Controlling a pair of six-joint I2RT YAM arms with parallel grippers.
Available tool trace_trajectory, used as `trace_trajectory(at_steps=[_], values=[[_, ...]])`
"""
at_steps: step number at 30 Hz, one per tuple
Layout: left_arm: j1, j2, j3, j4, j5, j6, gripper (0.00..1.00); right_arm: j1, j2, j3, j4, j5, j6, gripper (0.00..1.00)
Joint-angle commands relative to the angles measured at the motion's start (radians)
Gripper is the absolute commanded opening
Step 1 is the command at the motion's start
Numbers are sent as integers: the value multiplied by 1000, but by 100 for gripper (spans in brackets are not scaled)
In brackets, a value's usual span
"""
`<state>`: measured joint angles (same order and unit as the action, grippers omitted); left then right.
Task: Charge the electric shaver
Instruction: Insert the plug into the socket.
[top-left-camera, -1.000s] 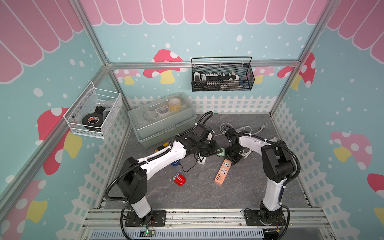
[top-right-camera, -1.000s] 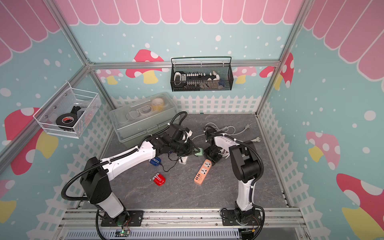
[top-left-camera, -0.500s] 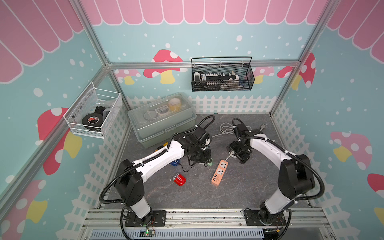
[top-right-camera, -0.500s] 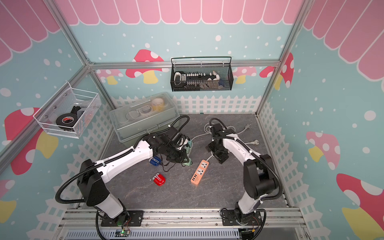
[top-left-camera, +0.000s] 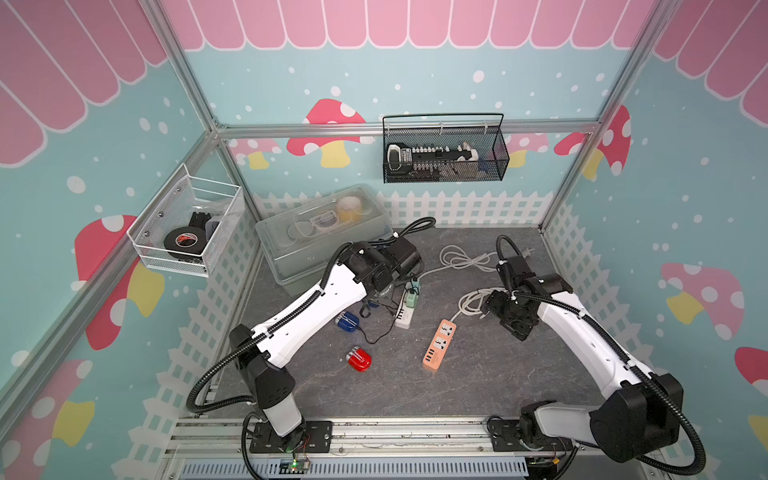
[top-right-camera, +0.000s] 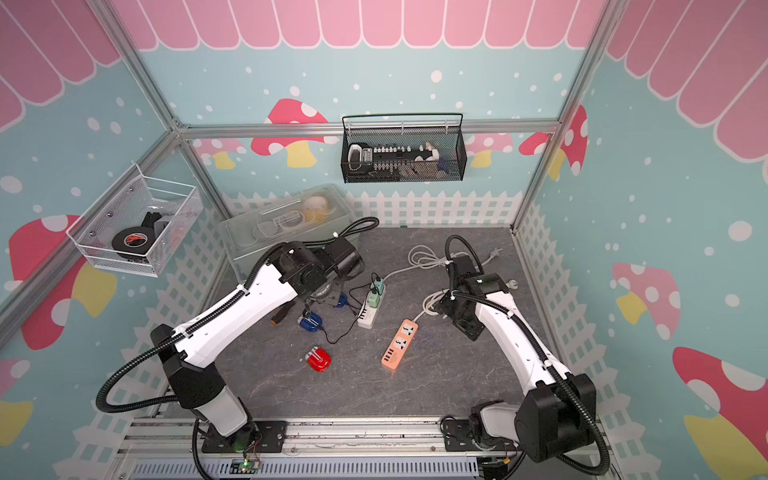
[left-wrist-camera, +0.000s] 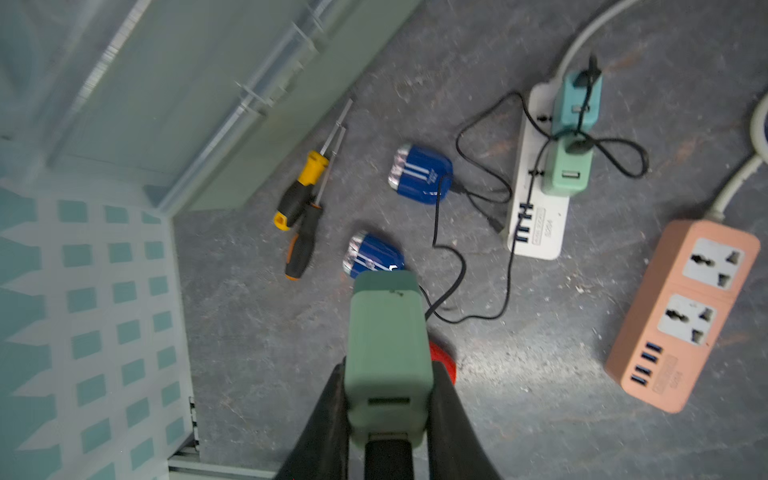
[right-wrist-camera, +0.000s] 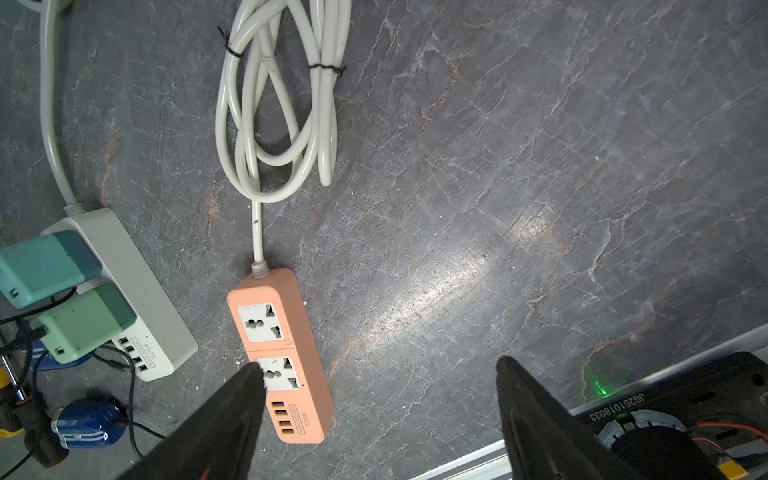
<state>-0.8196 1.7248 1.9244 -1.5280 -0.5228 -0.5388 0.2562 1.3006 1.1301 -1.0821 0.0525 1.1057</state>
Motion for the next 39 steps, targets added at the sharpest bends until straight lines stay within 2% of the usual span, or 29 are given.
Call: trace_trajectory(at_steps=[1,3,6,10,13,20,22,27,31,35,39], values=[[-43,75,93,-28,-48,3,0,-3,-3,5,-32,1,-58,87],[-75,124,75,94,142,72,0,-3,-3,14,-25,-13,-76,86],[-116,208,26,203,347,112,0,-10,-15,23,-19,-30,-101,86],[-138,265,-51,333,501,131,0,-39,-56,15,-19,-54,-117,86],[-138,301,-53,377,608,140,0,-66,-86,-3,-19,-77,-122,86],[-145,384,-19,379,744,164,0,-131,-163,-40,-49,-76,-140,85],[-148,404,5,370,764,165,0,-161,-190,-52,-59,-82,-159,86],[-153,432,23,346,724,173,0,-192,-272,-68,-55,-116,-226,88],[-160,449,41,344,673,185,0,-193,-327,-90,-10,-216,-297,89],[-160,476,64,344,665,192,0,-192,-369,-119,-12,-279,-308,86],[-169,498,84,311,615,203,0,-192,-388,-117,-34,-287,-308,86]])
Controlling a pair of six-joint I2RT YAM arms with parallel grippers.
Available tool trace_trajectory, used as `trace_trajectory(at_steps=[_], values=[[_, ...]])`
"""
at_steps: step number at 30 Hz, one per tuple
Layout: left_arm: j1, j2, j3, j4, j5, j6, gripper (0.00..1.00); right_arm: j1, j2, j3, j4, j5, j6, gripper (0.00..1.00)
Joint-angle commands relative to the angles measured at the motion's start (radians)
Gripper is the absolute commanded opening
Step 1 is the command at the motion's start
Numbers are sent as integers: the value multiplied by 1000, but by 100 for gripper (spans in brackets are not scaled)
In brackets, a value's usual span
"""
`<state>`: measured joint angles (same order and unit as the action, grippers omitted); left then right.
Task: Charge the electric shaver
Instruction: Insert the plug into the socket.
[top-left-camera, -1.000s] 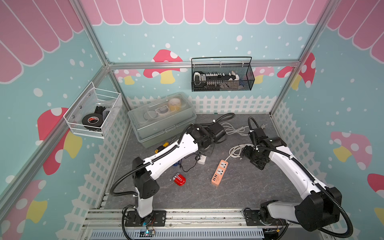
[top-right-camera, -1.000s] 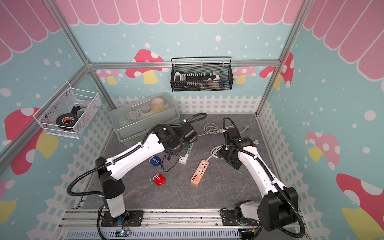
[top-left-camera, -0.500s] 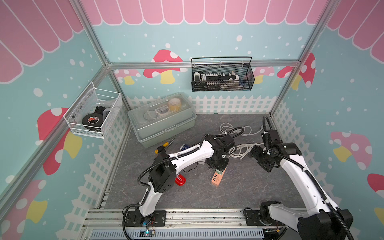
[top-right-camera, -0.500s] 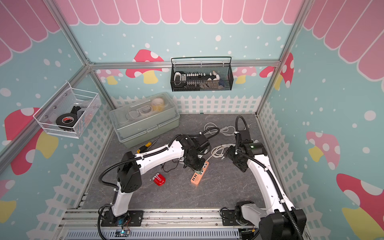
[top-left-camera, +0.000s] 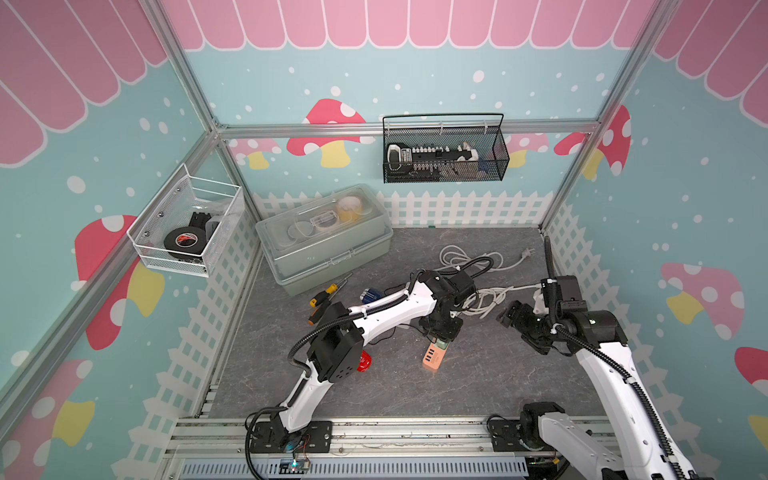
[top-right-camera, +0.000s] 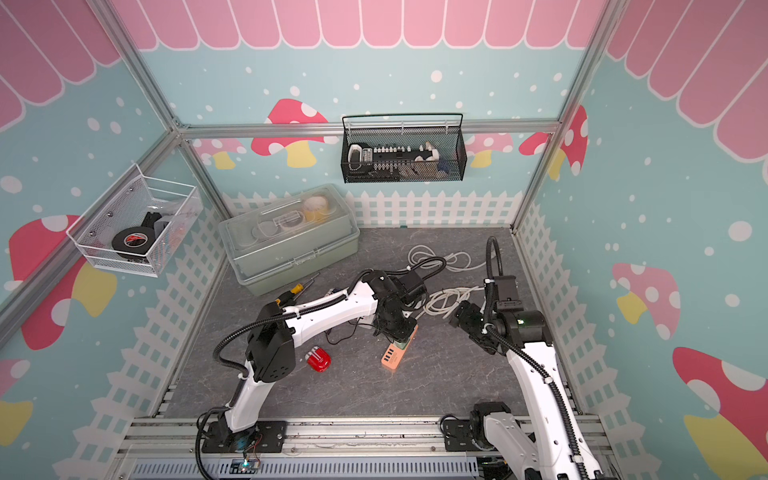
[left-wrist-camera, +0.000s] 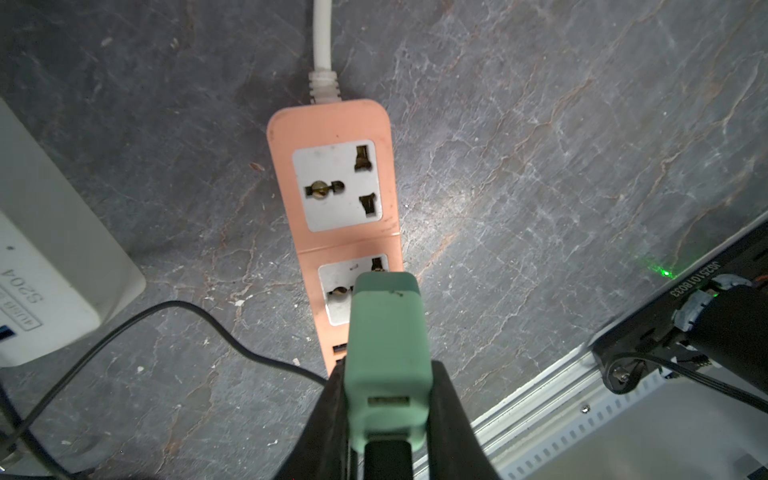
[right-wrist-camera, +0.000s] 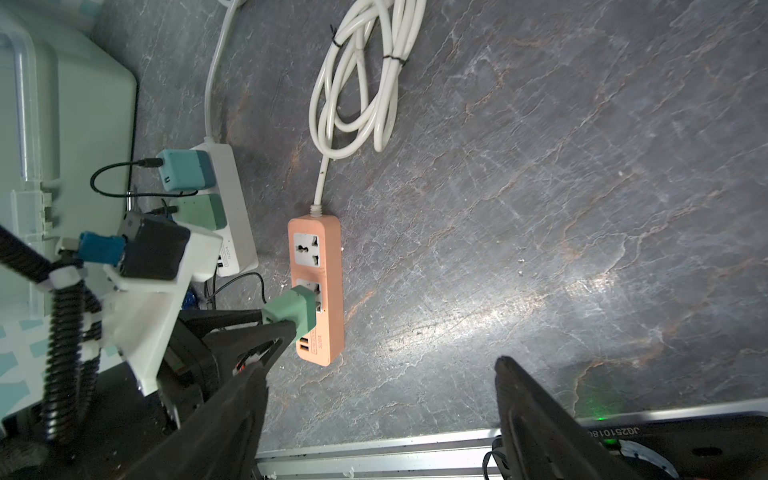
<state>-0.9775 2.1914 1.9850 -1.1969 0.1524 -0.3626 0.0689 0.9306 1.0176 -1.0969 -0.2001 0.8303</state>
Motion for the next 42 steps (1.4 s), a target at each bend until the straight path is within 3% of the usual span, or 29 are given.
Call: trace_trajectory(at_steps=[1,15,20,26,31,38,42], values=[[-12,33,23,-25,-67,31,0,-5,-19,-1,-20,-37,-34,86],[-12,82,71,-116,-223,-29,0,-4,-12,18,-36,-44,-42,85],[-3,138,144,-167,-308,-29,0,-5,-21,-1,-6,-149,-91,84],[48,174,151,-171,-226,36,0,-4,-29,-24,12,-270,-138,83],[48,210,150,-177,-155,43,0,-5,-48,-44,5,-278,-135,83],[41,197,118,-153,-143,20,0,-5,-48,-50,0,-267,-134,83],[41,150,153,-158,-168,5,25,-4,-42,-42,4,-261,-135,84]])
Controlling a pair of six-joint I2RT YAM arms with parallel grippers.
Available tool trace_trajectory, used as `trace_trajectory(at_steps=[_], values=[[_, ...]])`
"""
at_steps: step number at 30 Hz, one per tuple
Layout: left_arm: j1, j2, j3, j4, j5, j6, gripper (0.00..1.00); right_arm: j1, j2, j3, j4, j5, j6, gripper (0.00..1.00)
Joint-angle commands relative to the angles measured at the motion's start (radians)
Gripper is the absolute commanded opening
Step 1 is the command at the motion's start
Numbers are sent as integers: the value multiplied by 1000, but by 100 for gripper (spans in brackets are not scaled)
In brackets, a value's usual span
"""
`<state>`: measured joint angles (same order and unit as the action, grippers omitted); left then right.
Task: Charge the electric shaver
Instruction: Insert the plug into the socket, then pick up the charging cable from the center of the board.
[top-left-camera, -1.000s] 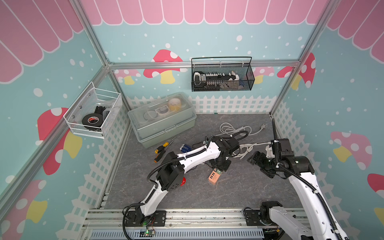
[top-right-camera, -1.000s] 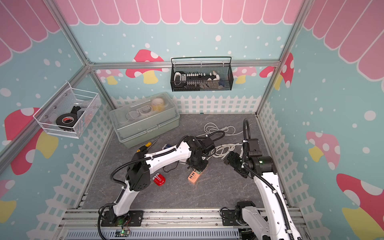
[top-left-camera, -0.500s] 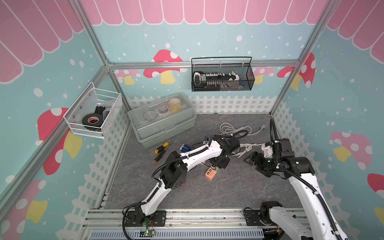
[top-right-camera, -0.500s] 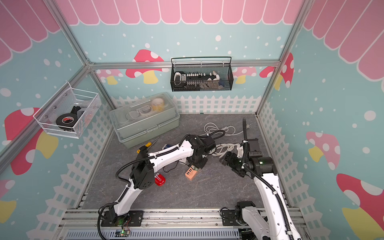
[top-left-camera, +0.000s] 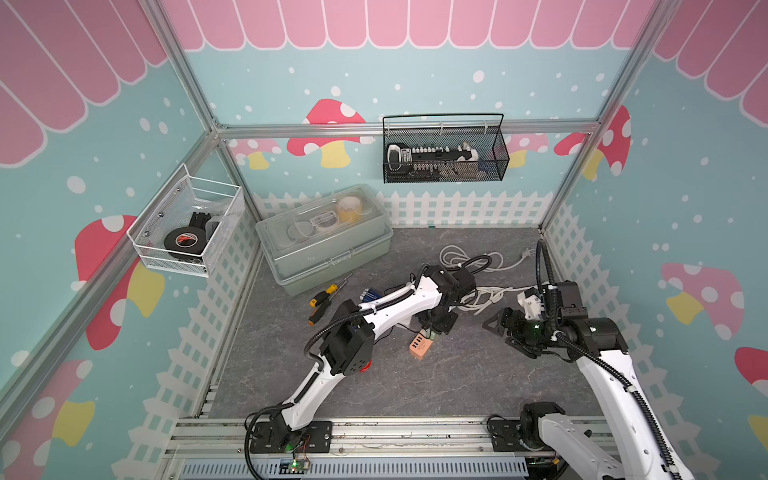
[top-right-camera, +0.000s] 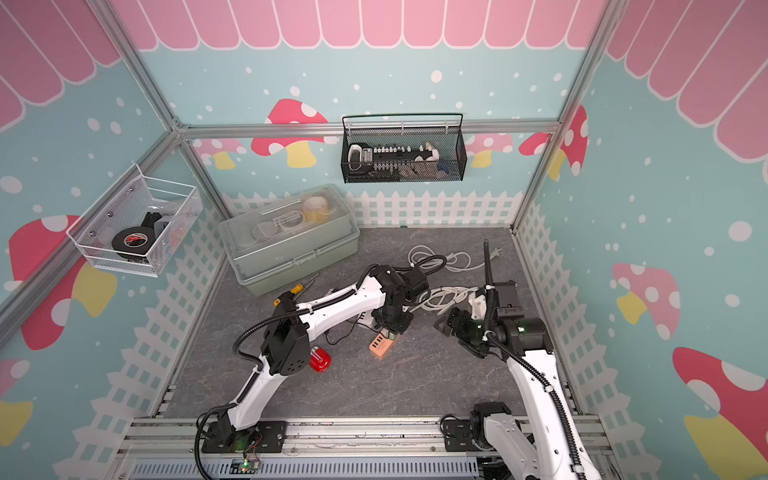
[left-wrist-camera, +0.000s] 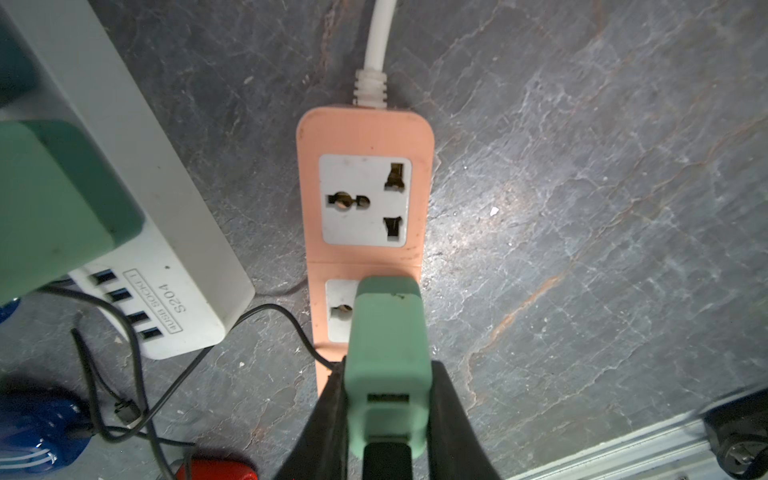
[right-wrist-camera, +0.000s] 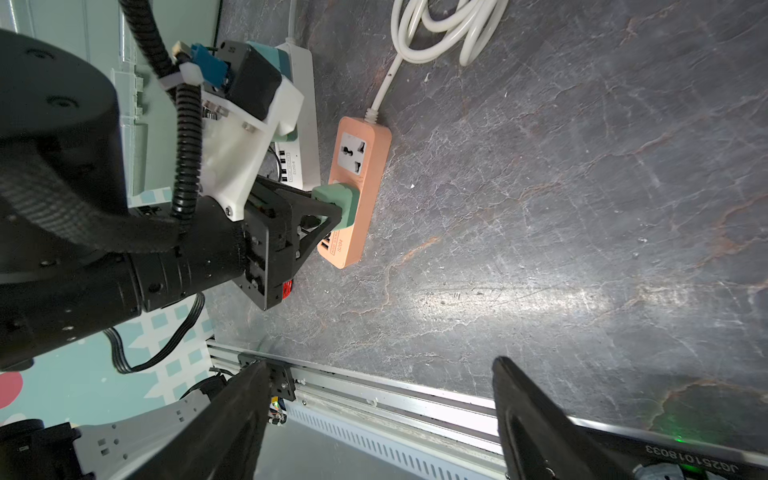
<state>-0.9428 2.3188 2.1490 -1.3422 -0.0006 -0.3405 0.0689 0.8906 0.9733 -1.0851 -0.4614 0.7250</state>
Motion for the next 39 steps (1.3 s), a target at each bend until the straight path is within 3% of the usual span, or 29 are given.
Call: trace_trajectory(at_steps=[1,11,18,22,29,34,39], values=[[6,10,3,-15,-13,-25,29,-4,-1,4,-4,-2,-30,85],[9,-112,103,-31,18,-91,58,-5,2,25,-4,28,-50,86],[64,-218,54,-13,71,-149,59,22,27,129,12,111,-134,84],[207,-412,-149,121,100,-268,58,226,136,237,65,245,-224,79],[560,-791,-719,383,194,-589,48,573,518,407,237,273,-354,66],[735,-1030,-1037,481,235,-755,43,679,876,673,144,287,-427,58],[777,-1158,-1154,490,238,-802,40,728,1132,884,75,303,-469,58]])
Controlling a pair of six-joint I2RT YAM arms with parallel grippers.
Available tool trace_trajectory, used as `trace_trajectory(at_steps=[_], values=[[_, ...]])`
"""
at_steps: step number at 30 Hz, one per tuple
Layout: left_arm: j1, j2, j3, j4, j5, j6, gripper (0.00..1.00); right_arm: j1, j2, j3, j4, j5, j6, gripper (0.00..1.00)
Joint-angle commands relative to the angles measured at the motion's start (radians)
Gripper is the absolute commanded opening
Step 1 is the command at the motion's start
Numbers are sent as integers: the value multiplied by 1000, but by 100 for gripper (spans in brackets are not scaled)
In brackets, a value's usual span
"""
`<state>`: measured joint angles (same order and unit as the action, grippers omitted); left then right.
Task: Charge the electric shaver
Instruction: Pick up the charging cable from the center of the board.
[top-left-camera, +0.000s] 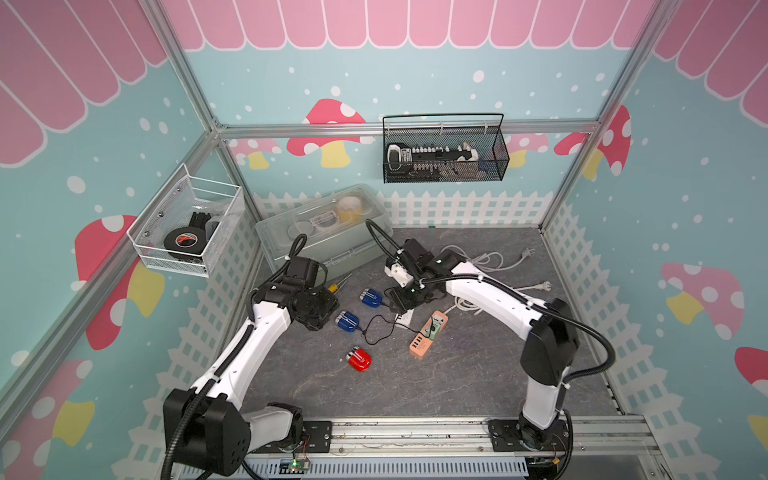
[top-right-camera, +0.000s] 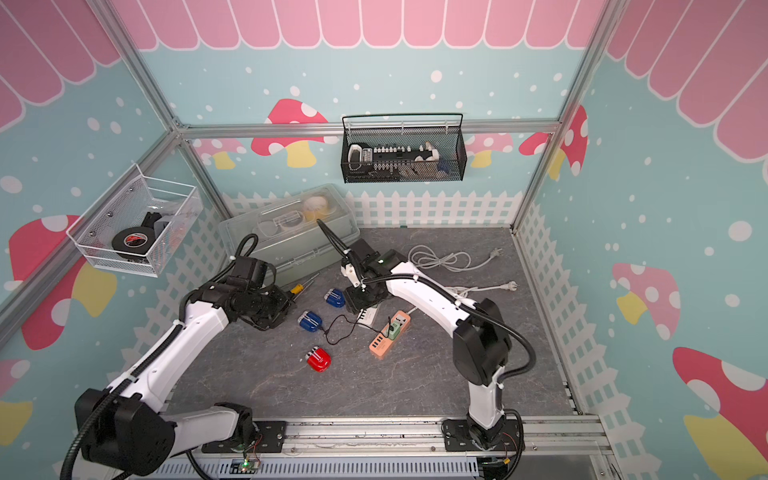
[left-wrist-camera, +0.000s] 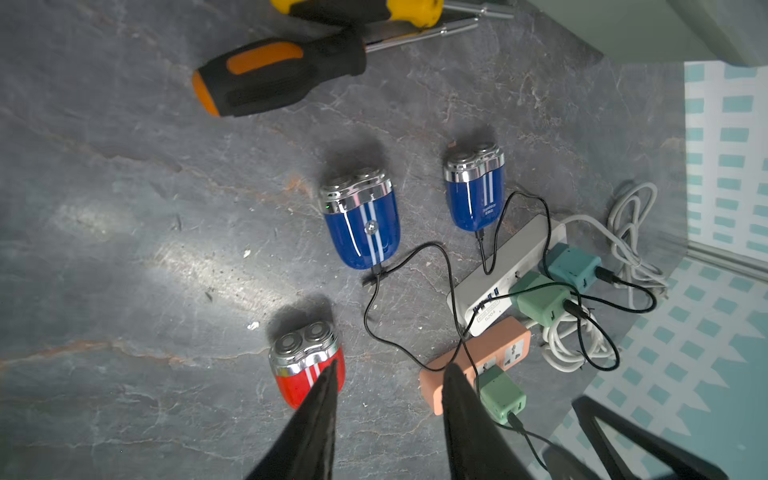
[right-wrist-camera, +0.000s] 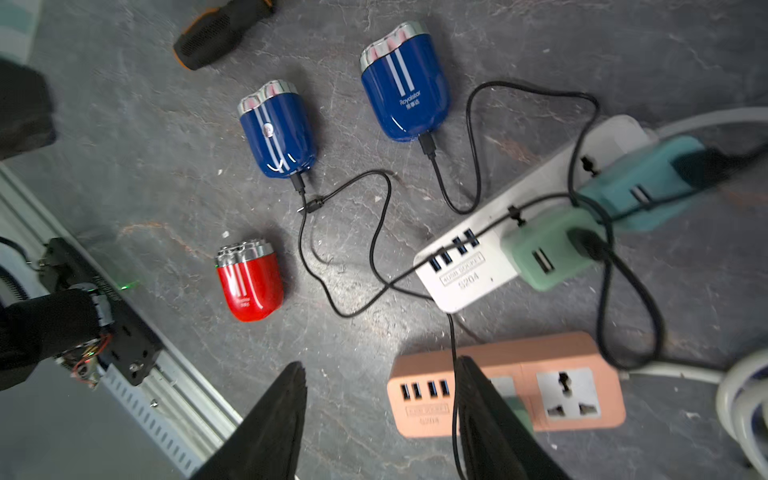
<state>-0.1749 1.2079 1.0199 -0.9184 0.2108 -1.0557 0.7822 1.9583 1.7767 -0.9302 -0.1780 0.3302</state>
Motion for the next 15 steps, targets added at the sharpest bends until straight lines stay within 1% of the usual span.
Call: trace_trajectory(at_steps=[1,6,10,15], values=[[12,-57,-30,66,29,-88,39,17,113,124,-99,22,-79,59],[28,-88,-13,36,31,-62,39,20,256,225,-140,76,-87,63],[34,-93,2,18,31,-44,38,22,311,236,-152,65,-97,64],[35,-81,11,15,37,-31,37,43,346,247,-128,57,-97,59]])
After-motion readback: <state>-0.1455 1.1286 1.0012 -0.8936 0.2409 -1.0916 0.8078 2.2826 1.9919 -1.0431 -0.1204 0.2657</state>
